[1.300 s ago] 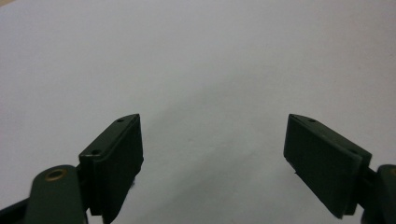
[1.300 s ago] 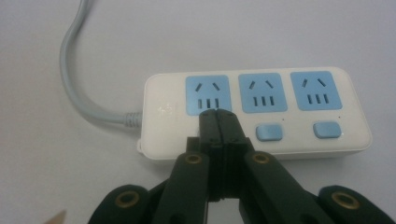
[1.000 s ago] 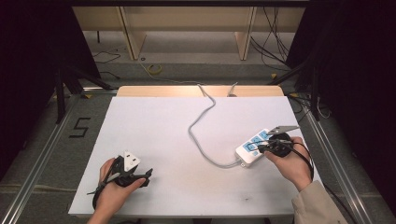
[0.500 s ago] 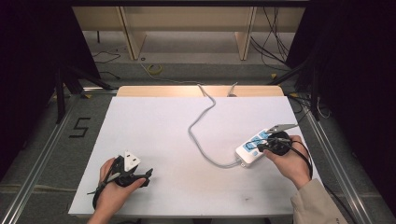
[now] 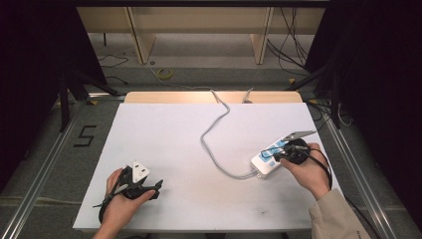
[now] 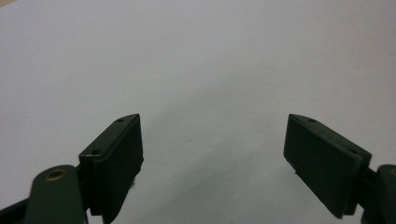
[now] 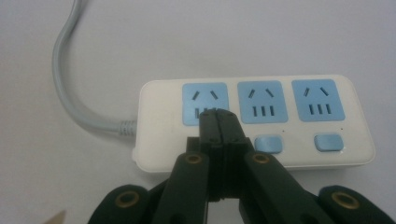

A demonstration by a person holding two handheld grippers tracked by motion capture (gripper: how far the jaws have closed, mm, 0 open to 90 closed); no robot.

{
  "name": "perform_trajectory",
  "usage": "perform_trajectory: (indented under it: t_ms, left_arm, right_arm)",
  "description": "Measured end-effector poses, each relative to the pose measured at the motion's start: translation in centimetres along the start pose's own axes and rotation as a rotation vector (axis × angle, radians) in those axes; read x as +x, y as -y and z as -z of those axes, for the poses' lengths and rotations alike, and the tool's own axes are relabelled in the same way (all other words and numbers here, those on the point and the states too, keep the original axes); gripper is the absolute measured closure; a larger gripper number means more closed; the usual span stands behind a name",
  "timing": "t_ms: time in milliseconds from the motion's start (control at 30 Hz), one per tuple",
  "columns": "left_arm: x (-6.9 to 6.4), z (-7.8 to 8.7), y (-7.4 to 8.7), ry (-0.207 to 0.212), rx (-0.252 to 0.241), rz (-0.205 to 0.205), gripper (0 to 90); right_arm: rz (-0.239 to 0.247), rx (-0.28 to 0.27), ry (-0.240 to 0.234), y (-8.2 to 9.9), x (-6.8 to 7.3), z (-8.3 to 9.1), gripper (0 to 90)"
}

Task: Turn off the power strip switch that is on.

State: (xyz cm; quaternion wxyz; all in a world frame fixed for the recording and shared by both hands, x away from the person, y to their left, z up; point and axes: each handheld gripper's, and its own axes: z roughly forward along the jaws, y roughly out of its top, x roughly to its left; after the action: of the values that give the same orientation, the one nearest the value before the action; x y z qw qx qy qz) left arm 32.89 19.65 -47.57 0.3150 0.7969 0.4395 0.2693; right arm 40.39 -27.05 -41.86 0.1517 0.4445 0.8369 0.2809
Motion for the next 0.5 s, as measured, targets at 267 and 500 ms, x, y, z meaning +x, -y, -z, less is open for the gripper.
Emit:
perform_trajectory:
  t_ms: [267,500]
  left_arm:
    - [0.01,0.0,-0.01,0.0,0.002,-0.001,19.3]
    - [0.01,-0.01,-0.01,0.001,0.0,-0.002,19.3]
  right_arm:
    - [0.002,0.006,-0.001,-0.24,0.01,-0.09,90.0]
    - [0.007,0.008,-0.002,-0.47,0.04,-0.18,90.0]
